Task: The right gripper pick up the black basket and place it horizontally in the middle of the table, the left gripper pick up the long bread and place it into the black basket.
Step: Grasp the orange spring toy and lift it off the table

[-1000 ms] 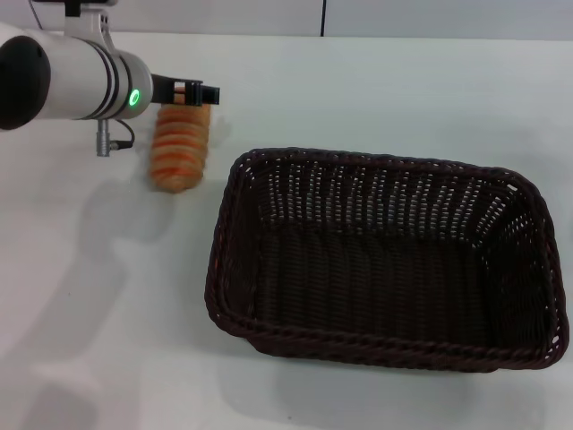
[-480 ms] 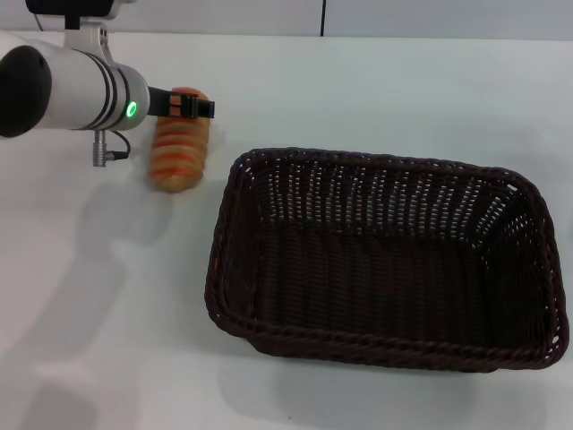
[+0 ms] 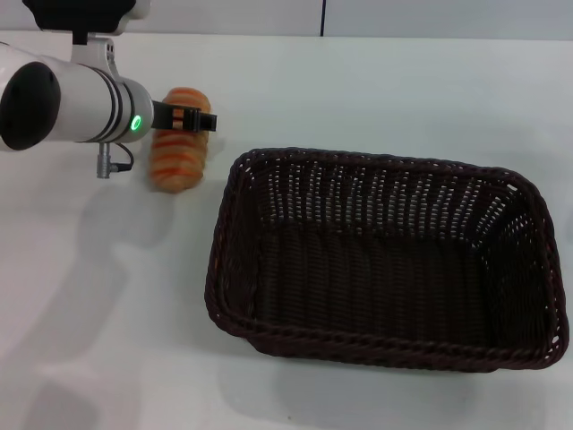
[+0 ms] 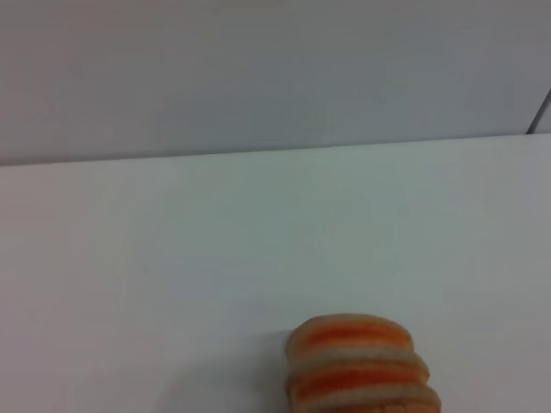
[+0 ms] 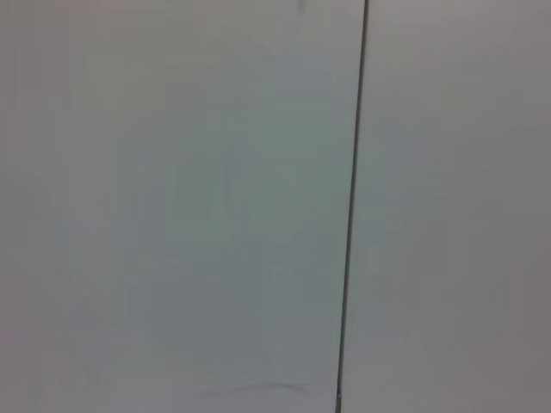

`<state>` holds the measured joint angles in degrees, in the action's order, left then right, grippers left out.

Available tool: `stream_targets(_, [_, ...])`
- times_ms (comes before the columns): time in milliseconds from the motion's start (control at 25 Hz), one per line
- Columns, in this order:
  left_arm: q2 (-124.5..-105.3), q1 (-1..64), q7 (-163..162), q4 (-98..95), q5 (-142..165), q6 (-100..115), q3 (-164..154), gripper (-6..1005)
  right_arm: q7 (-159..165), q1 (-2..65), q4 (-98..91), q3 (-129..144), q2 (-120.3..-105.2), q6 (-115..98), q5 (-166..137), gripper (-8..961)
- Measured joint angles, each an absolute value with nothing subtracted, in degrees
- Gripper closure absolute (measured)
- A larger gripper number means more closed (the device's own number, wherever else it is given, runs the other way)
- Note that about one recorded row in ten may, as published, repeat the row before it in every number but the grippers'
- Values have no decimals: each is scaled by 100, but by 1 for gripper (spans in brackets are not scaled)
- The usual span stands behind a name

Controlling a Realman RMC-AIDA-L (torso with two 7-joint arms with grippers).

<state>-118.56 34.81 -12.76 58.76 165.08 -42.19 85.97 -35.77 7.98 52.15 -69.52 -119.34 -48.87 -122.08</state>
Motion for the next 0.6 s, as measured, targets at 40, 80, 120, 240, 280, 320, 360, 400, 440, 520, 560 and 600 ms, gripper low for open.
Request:
stream_targets(40, [-11856, 3481, -1276, 5876, 16508, -4219, 8597, 163, -3577, 798, 5215, -6952, -11934, -4887, -12208, 259])
stream_targets(80, [-11857, 3494, -1276, 5855, 16502, -4218, 8596, 163, -3577, 812, 5215, -6949, -11931, -4887, -12208, 259])
stream_targets(120, [-11857, 3508, -1276, 5831, 16489, -4218, 8593, 163, -3577, 818, 5215, -6949, -11931, -4887, -12208, 259])
stream_targets(240, [-11857, 3540, -1275, 5769, 16454, -4217, 8586, 163, -3577, 830, 5215, -6949, -11928, -4886, -12208, 258])
stream_targets(280, [-11856, 3551, -1275, 5747, 16452, -4215, 8584, 163, -3577, 833, 5215, -6949, -11928, -4886, -12208, 258])
stream_targets(320, [-11856, 3576, -1275, 5710, 16450, -4213, 8582, 163, -3577, 833, 5215, -6949, -11928, -4886, -12208, 258])
stream_targets(360, [-11857, 3598, -1274, 5680, 16447, -4211, 8580, 163, -3577, 834, 5216, -6949, -11927, -4886, -12208, 258])
stream_targets(400, [-11857, 3613, -1274, 5660, 16446, -4210, 8578, 163, -3577, 835, 5216, -6950, -11927, -4886, -12208, 258])
stream_targets(440, [-11856, 3620, -1274, 5647, 16445, -4209, 8578, 164, -3577, 835, 5216, -6950, -11927, -4886, -12208, 258])
stream_targets(520, [-11857, 3632, -1274, 5620, 16443, -4209, 8578, 164, -3577, 835, 5216, -6951, -11926, -4886, -12208, 258])
stream_targets(560, [-11856, 3656, -1274, 5579, 16442, -4209, 8578, 164, -3577, 835, 5220, -6951, -11926, -4886, -12208, 258])
stream_targets(600, [-11855, 3669, -1273, 5557, 16442, -4212, 8578, 164, -3577, 835, 5233, -6952, -11927, -4886, -12208, 258])
